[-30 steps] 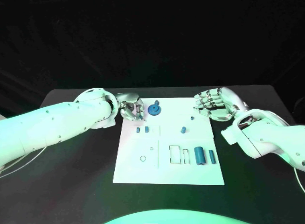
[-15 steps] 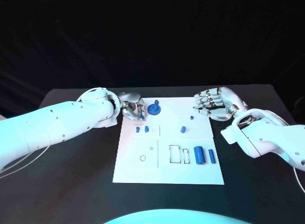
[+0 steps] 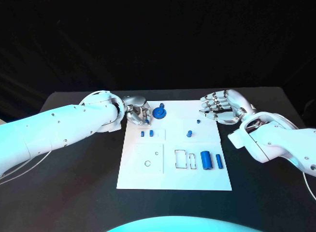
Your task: Assemble the parts on the task board
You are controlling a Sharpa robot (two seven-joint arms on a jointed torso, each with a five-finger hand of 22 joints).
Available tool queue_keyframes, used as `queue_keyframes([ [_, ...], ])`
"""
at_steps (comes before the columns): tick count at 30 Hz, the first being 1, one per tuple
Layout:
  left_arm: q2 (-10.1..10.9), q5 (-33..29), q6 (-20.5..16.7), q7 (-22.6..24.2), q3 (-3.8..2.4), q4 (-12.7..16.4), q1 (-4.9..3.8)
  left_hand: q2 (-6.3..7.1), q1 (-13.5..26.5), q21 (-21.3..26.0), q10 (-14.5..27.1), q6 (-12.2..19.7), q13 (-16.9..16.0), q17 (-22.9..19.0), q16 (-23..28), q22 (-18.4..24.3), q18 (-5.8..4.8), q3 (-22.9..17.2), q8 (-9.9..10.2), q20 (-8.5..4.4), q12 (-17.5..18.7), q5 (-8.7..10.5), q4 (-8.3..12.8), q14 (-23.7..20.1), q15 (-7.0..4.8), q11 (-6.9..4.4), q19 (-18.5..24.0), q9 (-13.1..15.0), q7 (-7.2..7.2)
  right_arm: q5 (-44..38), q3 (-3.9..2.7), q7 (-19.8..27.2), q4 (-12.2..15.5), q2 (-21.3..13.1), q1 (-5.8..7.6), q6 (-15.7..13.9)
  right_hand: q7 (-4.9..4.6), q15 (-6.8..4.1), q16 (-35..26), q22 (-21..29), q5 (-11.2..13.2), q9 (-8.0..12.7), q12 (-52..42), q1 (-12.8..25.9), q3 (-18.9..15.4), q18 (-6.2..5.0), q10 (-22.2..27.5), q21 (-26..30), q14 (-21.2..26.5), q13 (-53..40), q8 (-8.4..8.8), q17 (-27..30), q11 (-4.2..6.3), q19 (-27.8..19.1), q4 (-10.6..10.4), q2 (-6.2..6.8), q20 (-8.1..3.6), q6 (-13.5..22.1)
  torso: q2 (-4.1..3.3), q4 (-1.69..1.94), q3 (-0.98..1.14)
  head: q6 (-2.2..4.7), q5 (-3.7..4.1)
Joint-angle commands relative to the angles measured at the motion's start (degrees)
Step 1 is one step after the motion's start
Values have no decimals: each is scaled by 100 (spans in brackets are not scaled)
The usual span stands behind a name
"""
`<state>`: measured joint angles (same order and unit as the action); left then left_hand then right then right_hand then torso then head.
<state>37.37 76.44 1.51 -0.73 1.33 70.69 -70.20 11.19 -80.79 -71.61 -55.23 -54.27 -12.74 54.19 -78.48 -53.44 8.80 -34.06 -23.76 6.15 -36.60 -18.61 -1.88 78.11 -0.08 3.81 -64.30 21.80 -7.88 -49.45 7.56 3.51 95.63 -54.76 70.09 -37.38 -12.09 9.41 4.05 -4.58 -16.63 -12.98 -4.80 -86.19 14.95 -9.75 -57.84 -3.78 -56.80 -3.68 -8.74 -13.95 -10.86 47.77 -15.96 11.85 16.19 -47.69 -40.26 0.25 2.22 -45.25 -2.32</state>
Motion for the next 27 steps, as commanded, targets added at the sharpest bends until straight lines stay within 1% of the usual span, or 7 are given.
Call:
queue_keyframes([
  [1, -21, -66, 124, 28, -1, 2, -1, -19, 38, 13, -42, -42, 8, -15, 13, 0, -85, -5, -14, 7, 36, -5, 35, 20, 4, 15, 10, 6, 1, -21, -1, 74, 2, 6, -5, 28, -193, 5, -24, 5, -32, 5, 34, -65, -8, -76, -36, 16, 34, 2, 37, 5, -22, -28, 28, -12, 6, -31, -3, -3, 1, -3, 2],
  [5, -37, -65, 146, 23, 2, -10, -2, -19, 38, 13, -42, -42, 8, -15, 13, 0, -85, -5, -14, 7, 36, -5, 35, 20, 4, 15, 10, 6, 1, -21, -1, 75, 1, 5, -5, 26, -193, 5, -24, 5, -32, 5, 34, -65, -8, -76, -36, 16, 34, 2, 37, 5, -22, -28, 28, -12, 6, -31, -2, -2, -1, -5, 5],
  [11, -66, -63, 193, 17, 9, -30, -2, -21, 39, 13, -49, -47, 10, -26, 16, -1, -85, -7, -9, 8, 44, -4, 40, 16, 4, 14, 11, 6, 2, -21, -1, 75, 1, 6, -5, 27, -193, 5, -23, 19, -34, 7, 37, -68, -4, -76, -44, 17, 33, 3, 40, 19, -21, -29, 28, -13, 6, -38, -3, -3, 1, -11, 5],
  [19, -113, 19, 229, -24, 32, -72, -1, -18, 52, 15, -58, -54, 14, -37, 19, 2, -85, -2, -1, 9, 57, 7, 41, 12, 6, 16, 15, 6, 1, -21, -1, 76, 3, 7, -6, 30, -193, 5, -23, 19, -34, 7, 37, -68, -4, -76, -44, 17, 33, 3, 40, 19, -21, -29, 28, -13, 6, -38, -3, -3, 0, -17, 11],
  [20, -116, 24, 232, -26, 33, -74, -1, -18, 52, 15, -58, -54, 14, -37, 19, 2, -85, -2, -1, 9, 57, 7, 41, 12, 6, 16, 15, 6, 1, -21, -1, 76, 3, 7, -6, 31, -193, 5, -23, 19, -34, 7, 37, -68, -4, -76, -44, 17, 33, 3, 40, 19, -21, -29, 28, -13, 6, -38, -4, -4, 3, -16, 11],
  [26, -142, 52, 275, -37, 47, -83, -1, -18, 52, 15, -58, -54, 14, -37, 19, 2, -85, -2, -1, 9, 57, 7, 41, 12, 6, 16, 15, 6, 1, -21, -1, 74, 1, 7, -6, 38, -193, 5, -23, 19, -34, 7, 37, -68, -4, -76, -44, 17, 33, 3, 40, 19, -21, -29, 28, -13, 6, -38, -4, -4, -1, -27, 15],
  [27, -144, 54, 279, -36, 48, -84, -1, -18, 52, 15, -58, -54, 14, -37, 19, 2, -85, -2, -1, 9, 57, 7, 41, 12, 6, 16, 15, 6, 1, -21, -1, 73, 0, 7, -6, 39, -193, 5, -23, 19, -34, 7, 37, -68, -4, -76, -44, 17, 33, 3, 40, 19, -21, -29, 28, -13, 6, -38, -3, -5, 1, -29, 15],
])
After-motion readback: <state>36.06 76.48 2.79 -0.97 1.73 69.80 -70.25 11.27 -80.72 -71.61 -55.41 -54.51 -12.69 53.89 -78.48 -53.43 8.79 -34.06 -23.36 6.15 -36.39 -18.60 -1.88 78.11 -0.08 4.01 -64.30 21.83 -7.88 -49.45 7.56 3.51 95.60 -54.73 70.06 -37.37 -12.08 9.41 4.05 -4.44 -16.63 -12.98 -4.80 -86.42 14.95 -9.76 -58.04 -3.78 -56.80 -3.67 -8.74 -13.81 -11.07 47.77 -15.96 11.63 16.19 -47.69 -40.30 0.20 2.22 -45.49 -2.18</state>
